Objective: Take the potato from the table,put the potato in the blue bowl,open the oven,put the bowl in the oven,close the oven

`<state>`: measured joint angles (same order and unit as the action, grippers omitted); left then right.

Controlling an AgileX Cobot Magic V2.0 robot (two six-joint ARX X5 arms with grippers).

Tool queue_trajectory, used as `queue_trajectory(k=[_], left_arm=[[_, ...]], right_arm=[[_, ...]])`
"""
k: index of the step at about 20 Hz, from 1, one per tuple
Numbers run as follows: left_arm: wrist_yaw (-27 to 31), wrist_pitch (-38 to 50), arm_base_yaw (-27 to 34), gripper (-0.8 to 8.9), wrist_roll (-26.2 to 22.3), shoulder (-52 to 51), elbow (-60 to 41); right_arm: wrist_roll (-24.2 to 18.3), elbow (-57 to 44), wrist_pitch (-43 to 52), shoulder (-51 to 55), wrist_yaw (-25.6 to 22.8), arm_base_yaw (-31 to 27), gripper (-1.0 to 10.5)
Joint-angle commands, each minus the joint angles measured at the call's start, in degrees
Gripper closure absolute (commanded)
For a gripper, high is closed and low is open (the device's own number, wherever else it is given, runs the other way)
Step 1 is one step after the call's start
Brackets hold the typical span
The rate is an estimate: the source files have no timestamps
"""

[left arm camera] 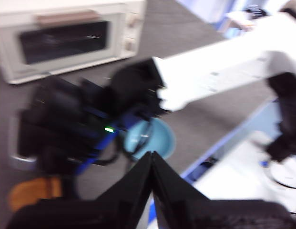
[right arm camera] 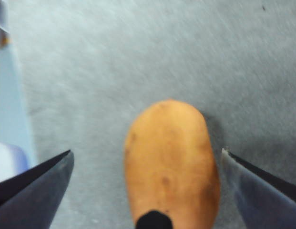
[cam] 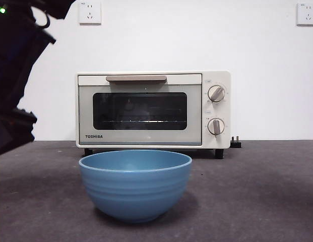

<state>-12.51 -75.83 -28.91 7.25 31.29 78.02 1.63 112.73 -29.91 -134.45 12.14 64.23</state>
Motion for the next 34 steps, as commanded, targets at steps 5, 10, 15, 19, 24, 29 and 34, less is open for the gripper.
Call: queue_trajectory(k=[5, 10, 15, 19, 24, 29, 34], left_arm=[[13.9, 0.0, -0.2, 8.19, -8.4, -0.4, 0.1], [15.5, 0.0, -0.2, 8.19, -9.4, -0.4, 0.1], [15.5, 0.0, -0.2, 8.19, -9.4, -0.4, 0.1], [15.5, 0.1, -0.2, 8.19, -9.4, -0.4, 0.1], [14.1, 0.1, -0.2, 8.19, -8.0, -0.4, 0.1], [4.6, 0.1, -0.2, 8.19, -3.3, -0.4, 0.1], [-1.7, 0.1, -0.2, 8.19, -1.1, -0.4, 0.1]], right_arm=[[-0.3, 0.0, 0.4, -3.4, -0.3, 0.3, 2.2], [1.2, 0.0, 1.6, -3.4, -1.1, 0.3, 8.7], [2.0, 0.1, 0.8, -3.3, -1.6, 0.6, 9.6], [2.6, 1.0, -4.4, 0.7, -1.7, 0.2, 9.6], [-1.0, 1.1, -14.1, 11.9, -5.8, -0.6, 9.6], [-2.5, 1.1, -27.0, 23.4, -13.0, -2.8, 9.6], [-3.2, 1.1, -38.9, 28.8, -15.3, -4.7, 9.6]])
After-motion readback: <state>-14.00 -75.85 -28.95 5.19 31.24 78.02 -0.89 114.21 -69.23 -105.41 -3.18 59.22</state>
